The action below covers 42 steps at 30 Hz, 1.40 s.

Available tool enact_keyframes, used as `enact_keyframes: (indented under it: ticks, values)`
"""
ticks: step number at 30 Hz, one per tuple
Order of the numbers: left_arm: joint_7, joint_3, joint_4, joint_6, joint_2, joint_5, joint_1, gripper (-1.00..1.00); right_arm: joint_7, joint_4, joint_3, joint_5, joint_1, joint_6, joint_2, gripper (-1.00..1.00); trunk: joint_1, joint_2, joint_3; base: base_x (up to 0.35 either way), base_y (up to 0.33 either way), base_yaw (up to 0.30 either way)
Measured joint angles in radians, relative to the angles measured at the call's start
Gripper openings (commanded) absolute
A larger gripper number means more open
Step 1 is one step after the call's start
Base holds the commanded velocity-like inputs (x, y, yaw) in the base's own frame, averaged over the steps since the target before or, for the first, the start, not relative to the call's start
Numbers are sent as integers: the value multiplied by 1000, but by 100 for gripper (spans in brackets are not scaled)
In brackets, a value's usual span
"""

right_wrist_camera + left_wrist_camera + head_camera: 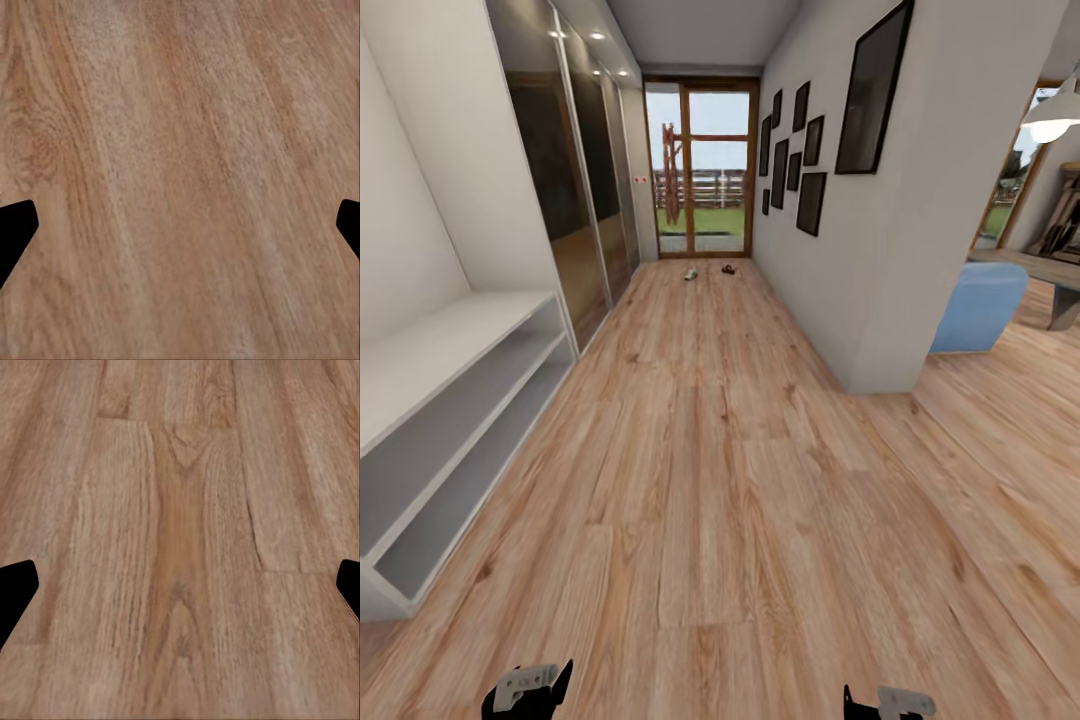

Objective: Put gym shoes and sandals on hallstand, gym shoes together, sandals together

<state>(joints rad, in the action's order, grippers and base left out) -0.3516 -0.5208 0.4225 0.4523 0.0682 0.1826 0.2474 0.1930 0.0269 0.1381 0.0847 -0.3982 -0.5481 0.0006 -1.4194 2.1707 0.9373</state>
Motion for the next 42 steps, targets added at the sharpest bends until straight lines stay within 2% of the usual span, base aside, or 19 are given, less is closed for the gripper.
enact_keyframes:
  ticks: [12, 20, 27, 42]
  values:
    - [0, 0, -1, 0, -1, -1, 0, 100, 3, 34, 5, -6, 0, -6, 3, 100, 0, 0, 0, 339, 0, 0]
    - [0, 0, -2, 0, -2, -2, 0, 100, 4, 102, 7, -7, -1, -6, 4, 100, 0, 0, 0, 339, 0, 0]
    - [0, -1, -2, 1, 0, -3, 0, 100, 2, 200, 7, -6, -1, -6, 1, 100, 0, 0, 0, 339, 0, 0]
    - [0, 0, -2, 1, -2, 1, 0, 100, -4, 126, -1, 2, 0, -8, -9, 100, 0, 0, 0, 339, 0, 0]
